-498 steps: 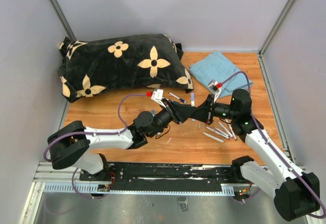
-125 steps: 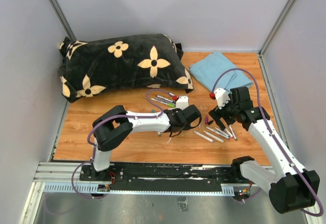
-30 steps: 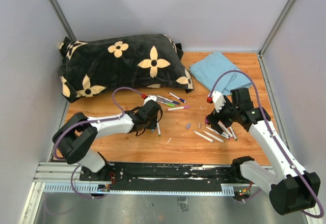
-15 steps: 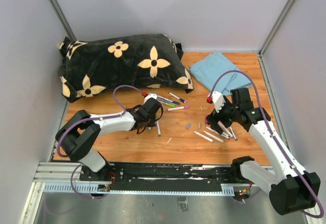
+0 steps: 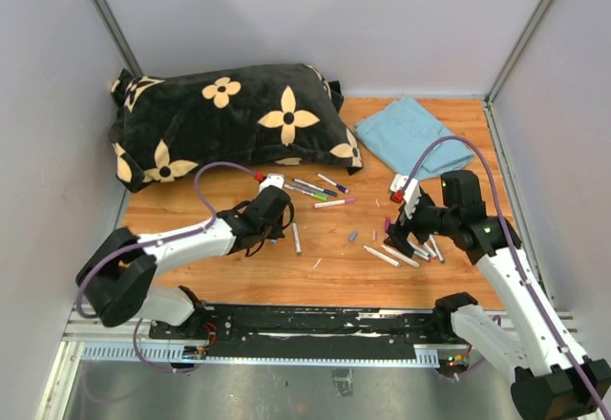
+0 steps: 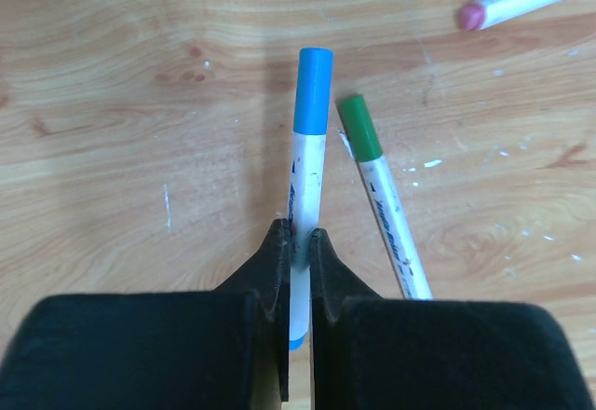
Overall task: Open the pen caps
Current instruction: Pick up the pen from the center of the board.
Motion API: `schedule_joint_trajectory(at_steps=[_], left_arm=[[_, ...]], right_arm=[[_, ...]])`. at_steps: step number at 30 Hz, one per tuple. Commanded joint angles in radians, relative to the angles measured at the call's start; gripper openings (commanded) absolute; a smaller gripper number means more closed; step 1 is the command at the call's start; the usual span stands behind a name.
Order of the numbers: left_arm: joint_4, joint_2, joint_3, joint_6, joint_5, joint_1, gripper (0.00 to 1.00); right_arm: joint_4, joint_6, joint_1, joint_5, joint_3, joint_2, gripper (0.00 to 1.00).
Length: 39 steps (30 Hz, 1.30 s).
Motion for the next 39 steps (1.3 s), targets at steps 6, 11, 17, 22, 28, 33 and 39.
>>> schedule_joint_trajectory(at_steps=[6, 11, 17, 22, 28, 33, 39], left_arm=[[0.159, -0.312, -0.145, -0.037, 0.037, 0.010, 0.00], [0.459, -0.448, -0.262, -0.132, 0.285, 0.010, 0.00], [0.798, -0.438, -0.325, -0.250, 0.334, -0.053, 0.00], [0.982, -0.342, -0.297, -0.293, 0.269, -0.149, 0.00], [1.137, -0.212, -0.249, -0.329, 0.230, -0.188, 0.00], [1.238, -0.126, -0.222, -0.344, 0.213, -0.213, 0.00], [1.268, -0.064, -0.186, -0.345, 0.206, -0.237, 0.00]], right_arm=[[0.343, 0.186, 0.016, -0.420, -0.063, -0.072, 0.98], [0.680, 0.489, 0.029, -0.563, -0.121, 0.066, 0.99], [0.618, 0.503, 0.048, -0.503, -0.101, 0.135, 0.92], [0.767, 0.667, 0.069, -0.480, -0.169, 0.099, 0.87], [0.788, 0.756, 0.088, -0.469, -0.165, 0.124, 0.87], [0.811, 0.792, 0.097, -0.464, -0.177, 0.143, 0.87], [0.822, 0.810, 0.127, -0.456, -0.179, 0.169, 0.80]])
